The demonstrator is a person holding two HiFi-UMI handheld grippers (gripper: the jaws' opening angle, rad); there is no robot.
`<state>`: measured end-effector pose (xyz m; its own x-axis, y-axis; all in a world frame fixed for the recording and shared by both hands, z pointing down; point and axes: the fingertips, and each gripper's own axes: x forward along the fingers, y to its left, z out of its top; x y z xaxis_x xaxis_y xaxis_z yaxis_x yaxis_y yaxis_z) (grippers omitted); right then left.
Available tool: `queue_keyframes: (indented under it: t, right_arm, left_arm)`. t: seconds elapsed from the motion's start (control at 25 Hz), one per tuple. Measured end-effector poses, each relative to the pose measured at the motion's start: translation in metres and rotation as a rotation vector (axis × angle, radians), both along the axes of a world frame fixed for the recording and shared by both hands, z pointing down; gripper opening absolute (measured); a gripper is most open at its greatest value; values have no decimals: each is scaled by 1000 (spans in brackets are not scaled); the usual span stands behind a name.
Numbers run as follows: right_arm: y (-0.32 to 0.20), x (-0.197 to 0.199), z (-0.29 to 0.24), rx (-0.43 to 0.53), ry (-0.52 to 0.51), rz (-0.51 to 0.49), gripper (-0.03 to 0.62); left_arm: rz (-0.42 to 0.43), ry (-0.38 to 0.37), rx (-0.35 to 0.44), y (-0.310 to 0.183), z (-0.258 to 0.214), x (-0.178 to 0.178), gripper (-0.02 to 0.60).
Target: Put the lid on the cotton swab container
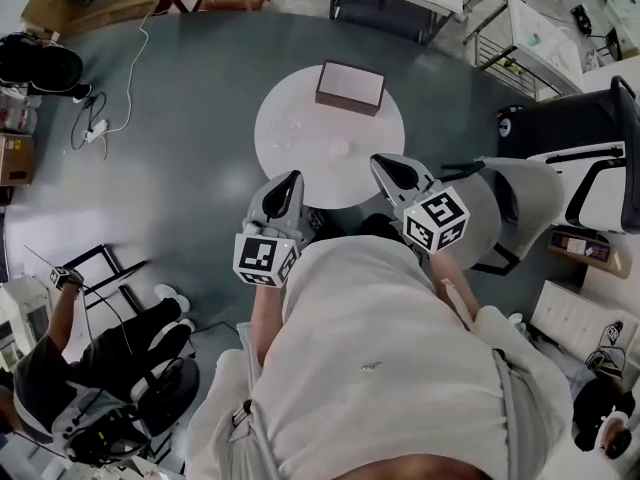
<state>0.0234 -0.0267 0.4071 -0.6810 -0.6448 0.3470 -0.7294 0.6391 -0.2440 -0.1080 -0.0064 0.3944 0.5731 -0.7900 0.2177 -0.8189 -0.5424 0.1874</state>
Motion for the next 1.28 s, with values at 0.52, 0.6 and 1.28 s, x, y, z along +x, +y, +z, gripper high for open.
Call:
queue_keyframes:
  t: [0.52,0.6,1.28]
  right_arm:
    - [-16,-14,30,-54,87,-48,8]
    - [-21,-15,35,-59,105,-67,8]
    - [-48,-23,110,-185,247,-199,38]
  left_arm:
    - [64,-4,-26,-20,7,15,5]
    - [73,-14,-28,-22,8,20,5]
    - [-13,-7,-88,-28,16,26,5]
